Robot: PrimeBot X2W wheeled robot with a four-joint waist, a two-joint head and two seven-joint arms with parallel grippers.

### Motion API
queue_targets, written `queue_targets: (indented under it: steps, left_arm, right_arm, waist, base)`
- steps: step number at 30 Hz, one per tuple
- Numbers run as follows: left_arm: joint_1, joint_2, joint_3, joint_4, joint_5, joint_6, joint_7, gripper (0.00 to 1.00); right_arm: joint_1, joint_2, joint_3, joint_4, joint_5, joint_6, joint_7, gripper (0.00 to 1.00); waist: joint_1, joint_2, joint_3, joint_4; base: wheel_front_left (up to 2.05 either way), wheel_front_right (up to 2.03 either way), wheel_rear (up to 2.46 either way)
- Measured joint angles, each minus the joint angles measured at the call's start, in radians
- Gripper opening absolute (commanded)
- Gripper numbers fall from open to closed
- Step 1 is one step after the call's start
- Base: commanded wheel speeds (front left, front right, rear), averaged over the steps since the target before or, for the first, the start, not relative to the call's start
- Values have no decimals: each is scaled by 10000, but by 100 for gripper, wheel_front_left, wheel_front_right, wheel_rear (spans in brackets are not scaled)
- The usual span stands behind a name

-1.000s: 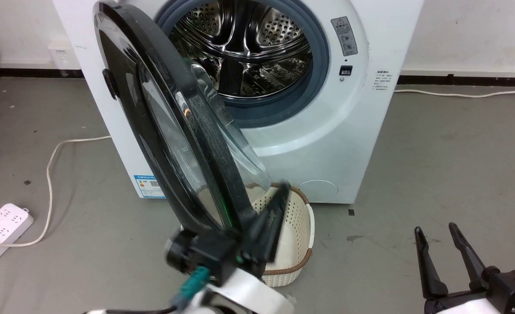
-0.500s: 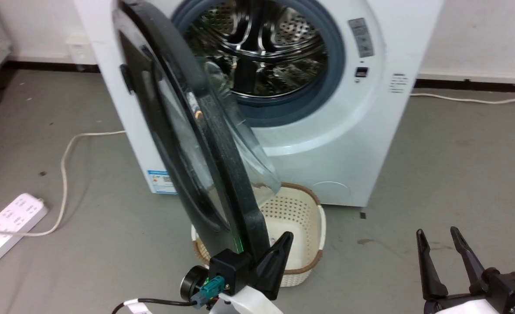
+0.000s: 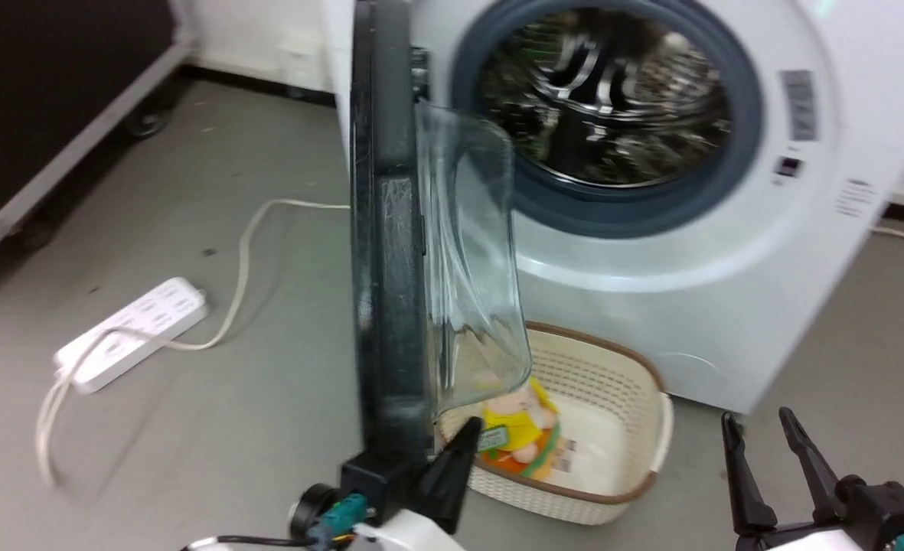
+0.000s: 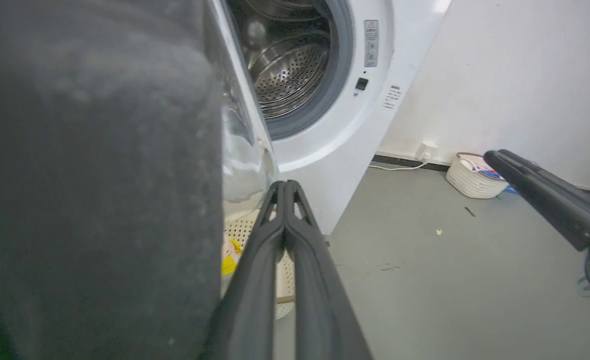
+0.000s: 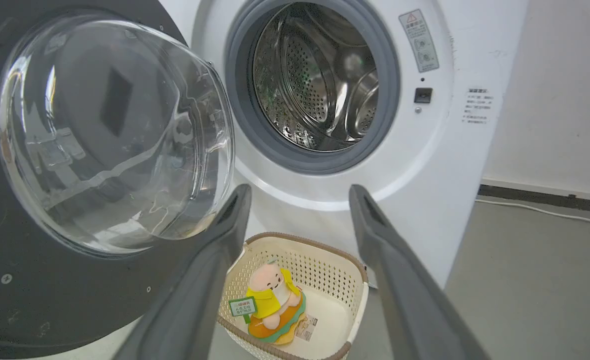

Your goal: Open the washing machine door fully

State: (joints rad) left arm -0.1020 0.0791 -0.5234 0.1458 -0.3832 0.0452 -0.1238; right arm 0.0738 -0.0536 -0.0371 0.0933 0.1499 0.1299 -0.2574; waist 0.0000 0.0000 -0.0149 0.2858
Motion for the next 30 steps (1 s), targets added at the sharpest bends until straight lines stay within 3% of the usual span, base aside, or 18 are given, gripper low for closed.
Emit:
queue_targets:
  steps: [6,11,23,30]
  left_arm:
    - [105,420,757,-144,-376,341,44,0]
    - [69,775,1565,-192,-625,679,-15,0]
    - [-1207,2209,3793,322,-1440,957,-107,0]
    - [-2223,2941,5292,1313,-2585,644,-313,0]
  right_arm:
    - [-7,4,188,136,-8,0,0,100]
    - [-30,4,291,167,-104,0,0,100]
    - [-649,-6,430,238,-777,0,4,100]
    - [-937,-215,372,56,-918,0,184,100]
  waist:
    - [0,0,-49,918]
    - [0,0,124,1269]
    - [1,0,1363,1164]
    - [2,0,2341,856]
  base:
    - [0,0,0]
    - [0,0,0]
    - [0,0,0]
    - [0,0,0]
